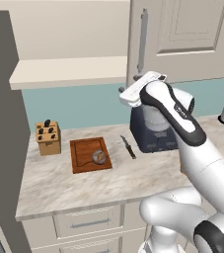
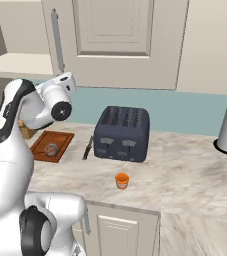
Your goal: Pick the bread, place it on the cutting board, pick the jam, place it on the counter, and close the cabinet.
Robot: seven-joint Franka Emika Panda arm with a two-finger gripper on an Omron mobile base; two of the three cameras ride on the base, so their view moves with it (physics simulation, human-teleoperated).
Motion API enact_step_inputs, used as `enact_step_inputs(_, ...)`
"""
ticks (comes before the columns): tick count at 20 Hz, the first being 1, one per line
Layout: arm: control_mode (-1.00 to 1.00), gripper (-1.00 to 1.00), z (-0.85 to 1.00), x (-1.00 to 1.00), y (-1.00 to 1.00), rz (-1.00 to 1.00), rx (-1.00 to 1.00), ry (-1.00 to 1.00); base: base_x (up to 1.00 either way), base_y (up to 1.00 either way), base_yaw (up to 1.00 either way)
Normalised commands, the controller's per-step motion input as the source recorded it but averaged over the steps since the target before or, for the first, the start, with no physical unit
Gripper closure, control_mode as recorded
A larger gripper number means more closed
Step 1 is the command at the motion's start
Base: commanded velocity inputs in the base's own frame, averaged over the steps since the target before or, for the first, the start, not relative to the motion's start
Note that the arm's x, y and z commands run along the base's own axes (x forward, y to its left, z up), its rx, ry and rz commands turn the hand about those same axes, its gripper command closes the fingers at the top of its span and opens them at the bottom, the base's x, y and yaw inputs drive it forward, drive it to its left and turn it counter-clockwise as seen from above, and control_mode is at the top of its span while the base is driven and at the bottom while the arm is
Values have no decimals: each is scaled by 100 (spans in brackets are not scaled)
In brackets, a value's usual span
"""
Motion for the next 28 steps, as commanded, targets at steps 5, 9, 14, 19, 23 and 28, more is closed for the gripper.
enact_step_inputs(5,-100,-100,-13,33,6,-1,0,0,0,0,0)
enact_step_inputs(9,-100,-100,-11,35,3,-1,0,0,0,0,0)
enact_step_inputs(14,-100,-100,-6,43,0,-5,1,0,0,0,0)
enact_step_inputs(19,-100,-100,0,42,0,-9,1,0,0,0,0)
enact_step_inputs(23,-100,-100,0,29,0,-9,0,0,0,0,0)
enact_step_inputs(28,-100,-100,0,-1,0,-4,0,-3,0,0,0)
